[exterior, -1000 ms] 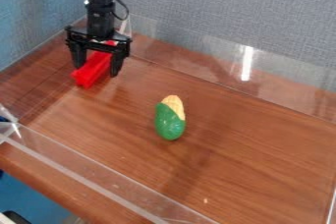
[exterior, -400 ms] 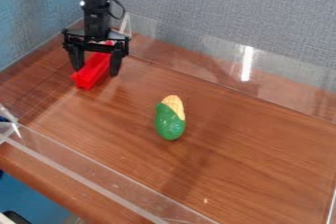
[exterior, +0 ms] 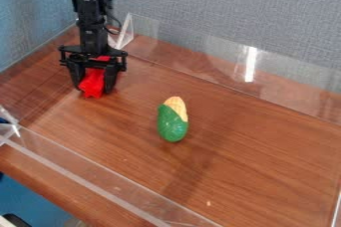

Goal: Put the red object to the right side of the table

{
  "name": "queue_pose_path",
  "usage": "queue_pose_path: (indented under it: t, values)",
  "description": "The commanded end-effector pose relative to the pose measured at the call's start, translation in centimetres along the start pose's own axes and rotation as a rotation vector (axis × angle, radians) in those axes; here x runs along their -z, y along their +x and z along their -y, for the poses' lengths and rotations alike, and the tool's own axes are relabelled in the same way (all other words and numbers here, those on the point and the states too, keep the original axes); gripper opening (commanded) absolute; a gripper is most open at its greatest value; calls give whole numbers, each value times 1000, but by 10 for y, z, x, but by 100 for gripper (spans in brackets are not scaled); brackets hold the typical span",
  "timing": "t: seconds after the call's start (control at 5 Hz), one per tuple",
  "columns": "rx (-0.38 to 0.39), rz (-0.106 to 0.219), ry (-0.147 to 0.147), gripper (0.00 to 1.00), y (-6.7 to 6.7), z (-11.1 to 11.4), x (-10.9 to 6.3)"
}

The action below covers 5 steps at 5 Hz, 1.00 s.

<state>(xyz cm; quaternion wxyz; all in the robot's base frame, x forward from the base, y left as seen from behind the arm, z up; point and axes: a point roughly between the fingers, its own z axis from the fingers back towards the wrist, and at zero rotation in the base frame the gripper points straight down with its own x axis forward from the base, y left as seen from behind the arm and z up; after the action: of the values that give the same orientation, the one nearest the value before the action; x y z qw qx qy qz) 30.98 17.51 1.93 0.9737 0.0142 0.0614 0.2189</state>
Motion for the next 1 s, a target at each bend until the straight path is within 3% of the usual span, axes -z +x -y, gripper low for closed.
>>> queue_pose_path:
  t: [0.0, 0.2, 0.4, 0.6, 0.8]
  values:
    - [-14, 71, -15, 0, -6, -3, -37]
    - [-6, 74, -33, 0, -17, -1, -49]
    - [-67, 98, -60, 0, -20, -3, -81]
    - [-136, 100, -68, 0, -10, -4, -90]
    - [-27, 123, -74, 0, -25, 1, -99]
